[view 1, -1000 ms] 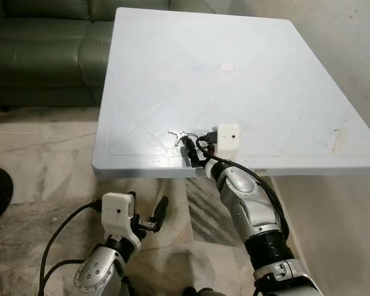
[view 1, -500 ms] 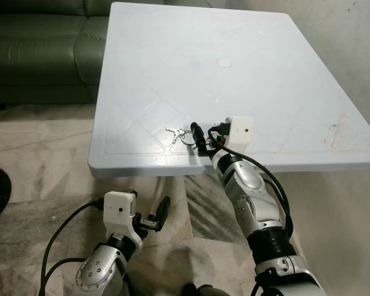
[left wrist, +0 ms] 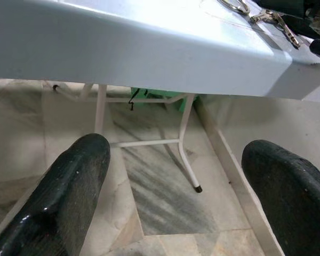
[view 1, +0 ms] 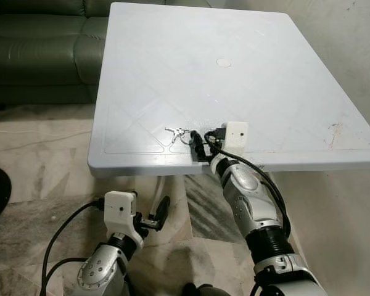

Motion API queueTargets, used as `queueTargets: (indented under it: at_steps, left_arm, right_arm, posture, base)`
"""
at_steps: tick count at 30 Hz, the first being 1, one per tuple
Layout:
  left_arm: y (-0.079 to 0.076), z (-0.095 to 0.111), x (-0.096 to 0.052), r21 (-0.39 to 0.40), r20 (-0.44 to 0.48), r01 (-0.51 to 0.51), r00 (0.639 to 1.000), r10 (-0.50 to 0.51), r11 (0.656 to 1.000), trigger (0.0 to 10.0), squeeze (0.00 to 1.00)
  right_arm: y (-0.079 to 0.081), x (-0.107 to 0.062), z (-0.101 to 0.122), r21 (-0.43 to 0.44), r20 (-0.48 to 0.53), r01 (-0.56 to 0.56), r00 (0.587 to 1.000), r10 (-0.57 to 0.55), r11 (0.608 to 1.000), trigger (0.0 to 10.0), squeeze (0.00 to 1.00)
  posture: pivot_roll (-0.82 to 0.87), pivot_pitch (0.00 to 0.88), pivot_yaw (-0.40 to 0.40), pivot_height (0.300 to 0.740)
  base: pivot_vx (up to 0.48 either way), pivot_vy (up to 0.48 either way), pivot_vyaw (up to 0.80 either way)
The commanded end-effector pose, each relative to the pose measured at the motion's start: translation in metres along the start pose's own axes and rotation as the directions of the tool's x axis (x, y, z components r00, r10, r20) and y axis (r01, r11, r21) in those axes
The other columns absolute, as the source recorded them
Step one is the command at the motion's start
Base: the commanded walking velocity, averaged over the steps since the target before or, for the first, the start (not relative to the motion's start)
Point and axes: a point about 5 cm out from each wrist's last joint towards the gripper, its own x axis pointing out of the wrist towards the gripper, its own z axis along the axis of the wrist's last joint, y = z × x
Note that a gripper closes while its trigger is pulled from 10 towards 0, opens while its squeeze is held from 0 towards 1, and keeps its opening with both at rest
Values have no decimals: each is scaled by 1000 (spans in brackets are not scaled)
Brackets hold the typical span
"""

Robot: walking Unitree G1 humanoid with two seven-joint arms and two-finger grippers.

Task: Hang keys on a hook

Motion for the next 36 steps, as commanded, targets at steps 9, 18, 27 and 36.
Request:
queueTargets:
  at_steps: [9, 18, 27, 36]
  left_arm:
    - [-2, 1, 2, -6, -1, -8, 1000, 8, 1000, 10000, 0]
    - [-1, 1, 3, -1, 2, -15, 1000, 15, 1000, 10000, 0]
    - [-1, 1, 3, -1, 3, -17, 1000, 17, 1000, 10000, 0]
    - [-2, 0, 4, 2, 5, -15, 1000, 15, 1000, 10000, 0]
  right_arm:
    - [-1, -2, -4, -1, -19, 11, 1000, -11, 1000, 0, 0]
    - [0, -2, -1, -1, -4, 0, 1000, 0, 1000, 0, 0]
    - [-1, 0, 0, -2, -3, -2, 1000, 2, 1000, 0, 0]
    - [0, 0, 2, -4, 9, -9, 1000, 9, 1000, 0, 0]
  posture:
    - [89, 238, -127, 740]
    - [90, 233, -131, 740]
    - [91, 225, -131, 740]
    - [92, 218, -131, 740]
  base:
    - [0, 0, 0]
    - [0, 0, 0]
    - [0, 0, 0]
    - [0, 0, 0]
